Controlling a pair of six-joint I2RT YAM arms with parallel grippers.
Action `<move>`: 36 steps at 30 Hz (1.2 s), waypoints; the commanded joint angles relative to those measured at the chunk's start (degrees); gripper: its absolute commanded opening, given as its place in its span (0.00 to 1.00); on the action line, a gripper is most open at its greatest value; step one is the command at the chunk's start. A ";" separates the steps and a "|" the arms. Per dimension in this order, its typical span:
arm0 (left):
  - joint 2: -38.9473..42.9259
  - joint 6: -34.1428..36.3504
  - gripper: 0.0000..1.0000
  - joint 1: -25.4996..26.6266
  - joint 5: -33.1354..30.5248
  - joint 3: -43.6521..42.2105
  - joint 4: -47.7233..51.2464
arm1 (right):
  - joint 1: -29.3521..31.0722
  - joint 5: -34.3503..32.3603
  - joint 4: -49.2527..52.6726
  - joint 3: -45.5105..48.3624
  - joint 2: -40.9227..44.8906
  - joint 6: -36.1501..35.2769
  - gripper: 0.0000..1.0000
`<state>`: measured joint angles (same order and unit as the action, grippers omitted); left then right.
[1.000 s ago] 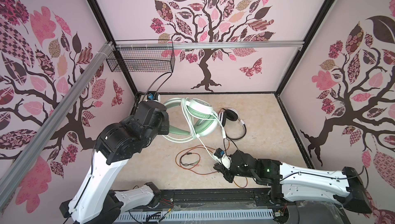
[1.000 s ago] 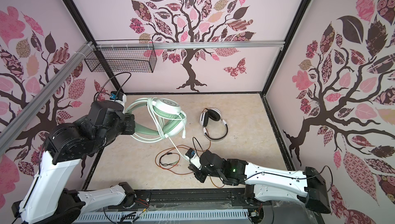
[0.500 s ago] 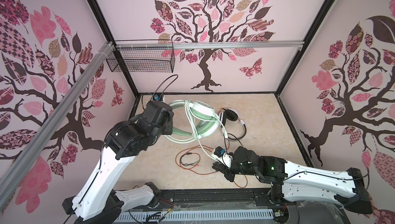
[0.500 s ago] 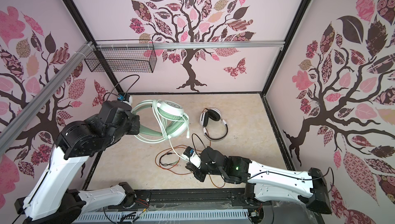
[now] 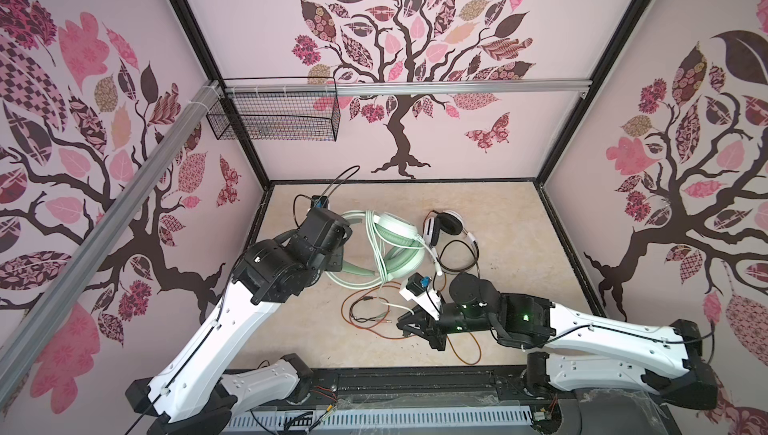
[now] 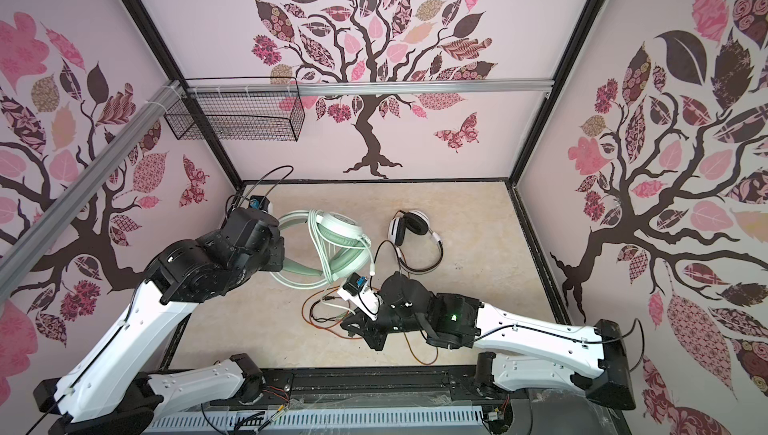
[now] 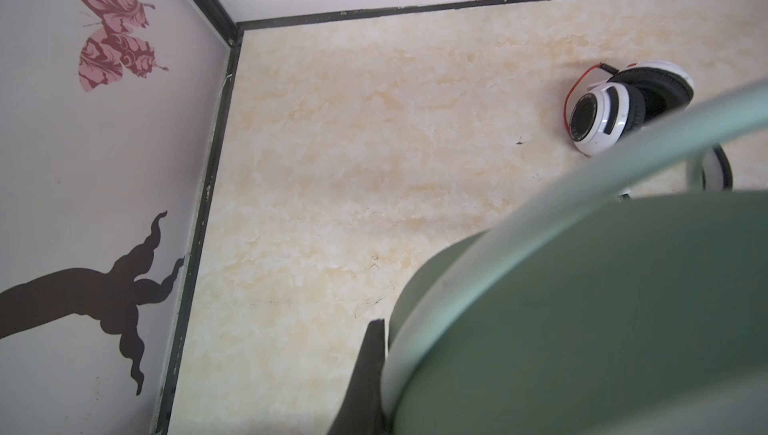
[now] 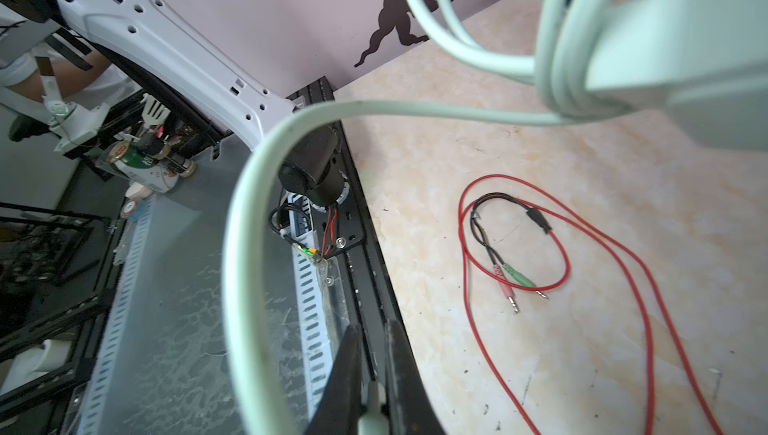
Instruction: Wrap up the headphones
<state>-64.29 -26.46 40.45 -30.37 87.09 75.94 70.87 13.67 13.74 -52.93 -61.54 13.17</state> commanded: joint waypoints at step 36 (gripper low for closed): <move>-0.26 -4.57 0.00 -3.90 -1.51 -5.13 -1.26 | 0.41 -22.76 41.56 -40.85 -12.67 -14.09 0.04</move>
<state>-64.14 -29.95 36.82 -32.34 79.02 75.59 70.87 -3.99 49.04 -89.08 -71.42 5.13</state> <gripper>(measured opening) 0.066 0.115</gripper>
